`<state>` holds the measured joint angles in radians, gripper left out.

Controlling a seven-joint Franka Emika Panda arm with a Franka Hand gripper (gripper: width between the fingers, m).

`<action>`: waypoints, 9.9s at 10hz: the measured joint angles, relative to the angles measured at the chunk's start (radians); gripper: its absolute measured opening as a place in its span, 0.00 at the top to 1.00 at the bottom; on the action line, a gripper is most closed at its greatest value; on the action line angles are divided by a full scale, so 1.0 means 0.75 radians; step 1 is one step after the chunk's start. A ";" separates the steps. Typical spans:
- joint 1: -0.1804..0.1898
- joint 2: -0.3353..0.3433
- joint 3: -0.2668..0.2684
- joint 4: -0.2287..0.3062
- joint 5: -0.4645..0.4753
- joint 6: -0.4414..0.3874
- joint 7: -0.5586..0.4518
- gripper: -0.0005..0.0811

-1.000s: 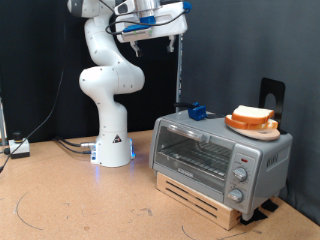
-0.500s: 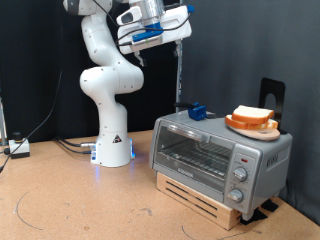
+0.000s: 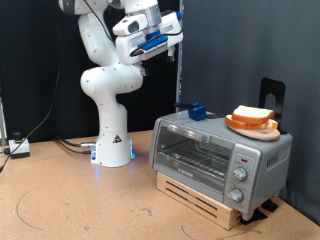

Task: Make a piece of toast with the oven

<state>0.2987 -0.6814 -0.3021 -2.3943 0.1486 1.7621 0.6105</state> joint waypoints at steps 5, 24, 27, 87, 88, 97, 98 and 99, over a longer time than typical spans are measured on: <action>0.008 -0.018 -0.029 -0.105 0.026 0.000 -0.224 0.00; 0.027 0.256 0.041 -0.457 0.037 0.586 -0.382 0.00; 0.029 0.298 0.051 -0.464 0.050 0.675 -0.383 0.00; -0.033 0.251 -0.018 0.000 0.646 -0.106 -2.214 0.00; -0.031 0.213 0.028 -0.020 0.645 -0.079 -2.202 0.00; -0.026 0.039 0.254 -0.174 0.638 -0.009 -2.127 0.00; -0.027 0.020 0.277 -0.204 0.638 0.032 -2.123 0.00; -0.032 0.001 0.297 -0.236 0.638 0.086 -2.111 0.00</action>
<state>0.2747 -0.6807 -0.0791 -2.5710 0.6271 1.8264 -0.9730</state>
